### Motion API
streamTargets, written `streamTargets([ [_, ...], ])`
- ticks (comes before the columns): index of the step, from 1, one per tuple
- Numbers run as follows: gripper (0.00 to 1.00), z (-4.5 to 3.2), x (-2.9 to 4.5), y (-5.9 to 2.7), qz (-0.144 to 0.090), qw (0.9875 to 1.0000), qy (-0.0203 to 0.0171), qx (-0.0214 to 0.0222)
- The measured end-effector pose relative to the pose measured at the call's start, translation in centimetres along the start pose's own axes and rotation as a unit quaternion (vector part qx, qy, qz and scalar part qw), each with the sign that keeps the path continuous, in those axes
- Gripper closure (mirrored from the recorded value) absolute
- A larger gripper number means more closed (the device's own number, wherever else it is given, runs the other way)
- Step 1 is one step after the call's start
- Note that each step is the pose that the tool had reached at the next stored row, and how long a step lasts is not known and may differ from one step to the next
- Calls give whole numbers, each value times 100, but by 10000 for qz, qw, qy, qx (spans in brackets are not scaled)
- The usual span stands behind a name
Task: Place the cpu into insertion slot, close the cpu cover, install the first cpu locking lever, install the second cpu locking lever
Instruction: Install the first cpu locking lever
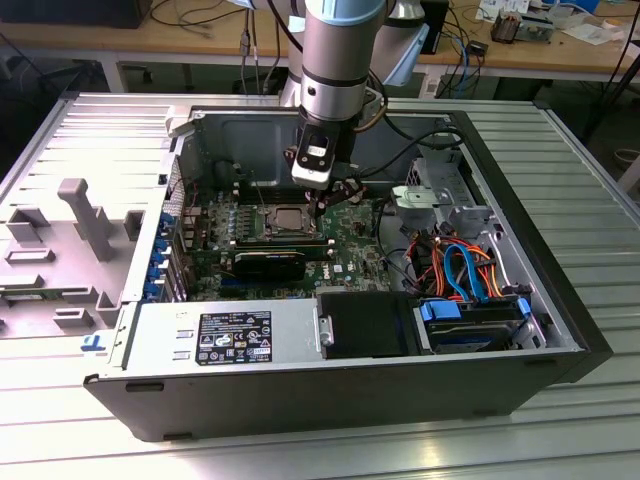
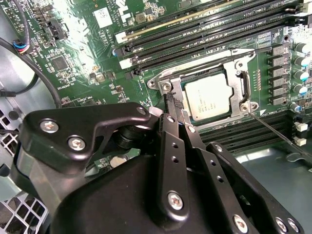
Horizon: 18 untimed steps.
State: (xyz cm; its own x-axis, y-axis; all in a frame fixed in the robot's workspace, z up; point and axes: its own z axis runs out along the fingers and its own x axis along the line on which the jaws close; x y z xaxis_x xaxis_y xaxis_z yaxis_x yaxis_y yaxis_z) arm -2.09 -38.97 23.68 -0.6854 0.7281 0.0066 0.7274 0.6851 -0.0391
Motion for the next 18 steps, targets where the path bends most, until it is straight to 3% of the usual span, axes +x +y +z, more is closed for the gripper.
streamTargets([
  [18,89,0,0,0,-51,10000,-2,1],
])
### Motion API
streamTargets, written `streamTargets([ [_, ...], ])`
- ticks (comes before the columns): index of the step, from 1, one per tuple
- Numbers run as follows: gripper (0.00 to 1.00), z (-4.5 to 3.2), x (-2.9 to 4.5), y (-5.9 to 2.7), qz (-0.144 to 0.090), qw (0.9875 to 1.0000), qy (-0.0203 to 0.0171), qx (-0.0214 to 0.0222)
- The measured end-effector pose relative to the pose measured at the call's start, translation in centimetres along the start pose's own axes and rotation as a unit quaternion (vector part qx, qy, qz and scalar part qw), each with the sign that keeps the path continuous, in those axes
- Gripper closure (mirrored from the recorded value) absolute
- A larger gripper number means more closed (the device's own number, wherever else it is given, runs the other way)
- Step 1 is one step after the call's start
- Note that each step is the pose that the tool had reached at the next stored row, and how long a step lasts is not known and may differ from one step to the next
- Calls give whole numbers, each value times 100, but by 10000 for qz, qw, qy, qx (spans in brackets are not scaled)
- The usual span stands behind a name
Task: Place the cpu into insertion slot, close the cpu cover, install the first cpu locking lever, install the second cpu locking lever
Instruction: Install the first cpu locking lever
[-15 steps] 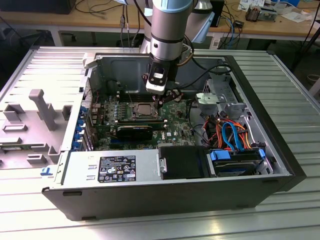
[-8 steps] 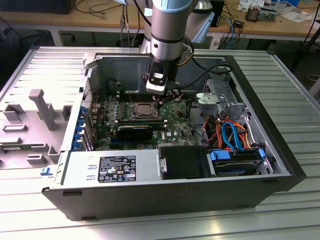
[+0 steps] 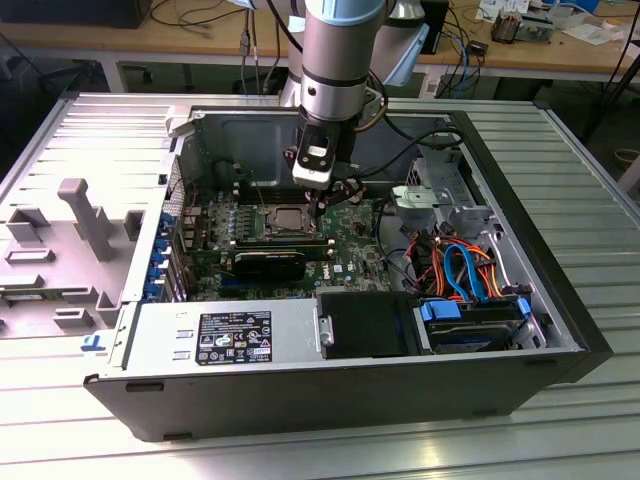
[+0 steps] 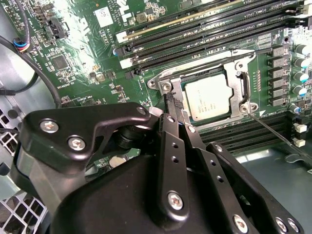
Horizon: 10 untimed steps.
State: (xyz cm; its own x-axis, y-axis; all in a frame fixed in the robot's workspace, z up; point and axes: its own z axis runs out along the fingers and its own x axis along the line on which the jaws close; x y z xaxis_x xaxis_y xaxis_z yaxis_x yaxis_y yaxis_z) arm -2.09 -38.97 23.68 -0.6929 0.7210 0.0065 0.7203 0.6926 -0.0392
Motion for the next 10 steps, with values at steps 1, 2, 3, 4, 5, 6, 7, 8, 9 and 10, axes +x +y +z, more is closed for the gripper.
streamTargets([
  [1,89,0,0,0,-2,10000,0,0],
  [2,89,0,0,0,-5,10000,0,0],
  [3,89,0,0,0,-8,10000,0,0],
  [4,89,0,0,0,-11,10000,0,0],
  [5,89,0,0,0,-16,10000,0,0],
  [6,89,0,0,0,-21,10000,-1,0],
  [7,89,0,0,0,-28,10000,-1,0],
  [8,89,0,0,0,-36,10000,-1,0],
  [9,89,0,0,0,-47,10000,-2,0],
  [10,89,0,0,0,-54,10000,-2,0],
])
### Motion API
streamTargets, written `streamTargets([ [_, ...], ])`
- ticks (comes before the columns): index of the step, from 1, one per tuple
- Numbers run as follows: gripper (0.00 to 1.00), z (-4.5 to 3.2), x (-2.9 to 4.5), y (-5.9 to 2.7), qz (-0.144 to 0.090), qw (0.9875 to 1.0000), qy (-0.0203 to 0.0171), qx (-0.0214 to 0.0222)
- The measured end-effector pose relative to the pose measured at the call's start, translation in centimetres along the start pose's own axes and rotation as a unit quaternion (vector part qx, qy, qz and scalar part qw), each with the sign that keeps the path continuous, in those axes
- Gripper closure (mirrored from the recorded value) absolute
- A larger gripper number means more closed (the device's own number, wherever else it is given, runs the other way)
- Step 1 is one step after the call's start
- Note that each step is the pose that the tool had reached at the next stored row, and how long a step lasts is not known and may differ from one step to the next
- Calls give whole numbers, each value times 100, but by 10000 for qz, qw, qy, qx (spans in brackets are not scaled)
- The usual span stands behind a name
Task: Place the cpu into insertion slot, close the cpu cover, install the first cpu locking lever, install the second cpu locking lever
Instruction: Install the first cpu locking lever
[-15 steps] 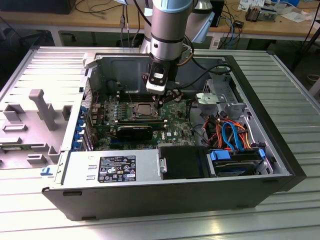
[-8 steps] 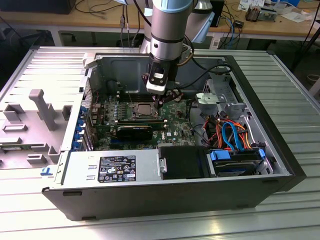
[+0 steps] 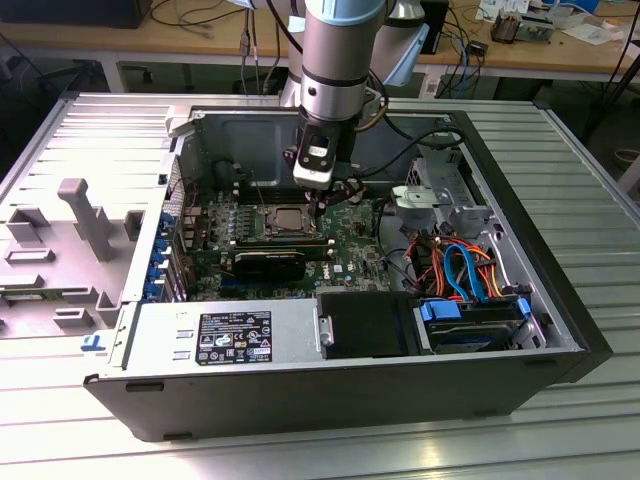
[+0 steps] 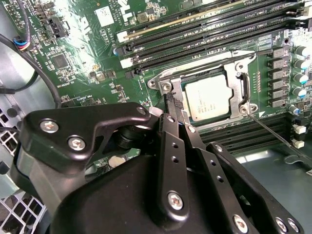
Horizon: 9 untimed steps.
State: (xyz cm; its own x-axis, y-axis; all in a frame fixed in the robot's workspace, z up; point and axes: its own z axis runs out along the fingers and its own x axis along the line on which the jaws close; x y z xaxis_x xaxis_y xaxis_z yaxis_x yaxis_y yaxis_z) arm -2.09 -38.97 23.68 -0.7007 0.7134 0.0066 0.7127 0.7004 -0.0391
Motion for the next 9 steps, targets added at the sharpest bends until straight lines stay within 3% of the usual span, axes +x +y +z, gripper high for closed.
streamTargets([
  [9,89,0,0,0,-67,10000,-3,1],
])
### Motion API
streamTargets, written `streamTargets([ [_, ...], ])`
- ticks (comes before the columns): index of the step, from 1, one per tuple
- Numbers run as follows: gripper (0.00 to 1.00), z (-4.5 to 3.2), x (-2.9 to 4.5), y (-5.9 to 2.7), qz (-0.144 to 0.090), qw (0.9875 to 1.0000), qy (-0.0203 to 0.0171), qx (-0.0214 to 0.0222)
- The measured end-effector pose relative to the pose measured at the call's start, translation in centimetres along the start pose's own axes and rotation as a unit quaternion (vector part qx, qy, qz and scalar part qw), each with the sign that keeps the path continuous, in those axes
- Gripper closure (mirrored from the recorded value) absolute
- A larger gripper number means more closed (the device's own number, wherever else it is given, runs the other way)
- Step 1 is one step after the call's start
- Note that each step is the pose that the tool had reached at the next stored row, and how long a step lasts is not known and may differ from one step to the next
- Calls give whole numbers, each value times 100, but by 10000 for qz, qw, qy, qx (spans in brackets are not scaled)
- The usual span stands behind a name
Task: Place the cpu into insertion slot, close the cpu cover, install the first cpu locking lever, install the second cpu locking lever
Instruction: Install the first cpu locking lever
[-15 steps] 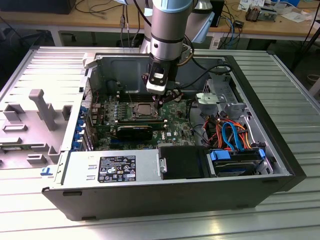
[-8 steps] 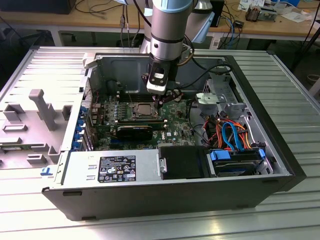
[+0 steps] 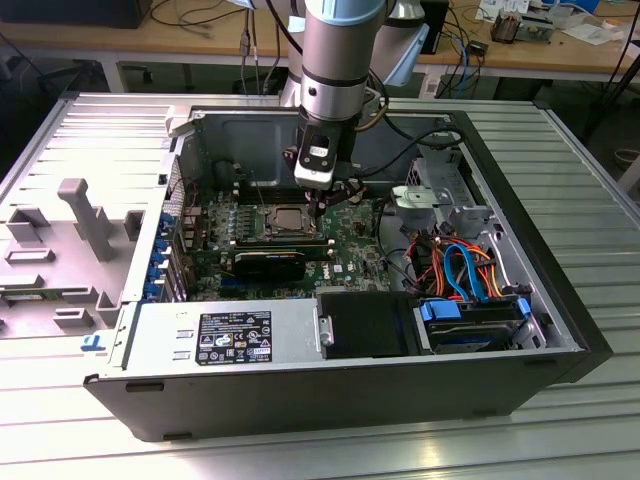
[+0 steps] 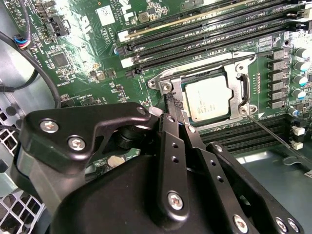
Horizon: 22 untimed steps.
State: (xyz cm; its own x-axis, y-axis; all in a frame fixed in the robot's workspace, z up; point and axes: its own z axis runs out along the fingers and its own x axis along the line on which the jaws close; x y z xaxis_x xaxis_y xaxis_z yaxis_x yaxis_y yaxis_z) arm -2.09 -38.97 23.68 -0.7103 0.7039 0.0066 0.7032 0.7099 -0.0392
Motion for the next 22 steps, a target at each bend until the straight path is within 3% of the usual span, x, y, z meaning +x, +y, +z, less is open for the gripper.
streamTargets([
  [22,89,0,0,0,-121,9999,-5,1],
])
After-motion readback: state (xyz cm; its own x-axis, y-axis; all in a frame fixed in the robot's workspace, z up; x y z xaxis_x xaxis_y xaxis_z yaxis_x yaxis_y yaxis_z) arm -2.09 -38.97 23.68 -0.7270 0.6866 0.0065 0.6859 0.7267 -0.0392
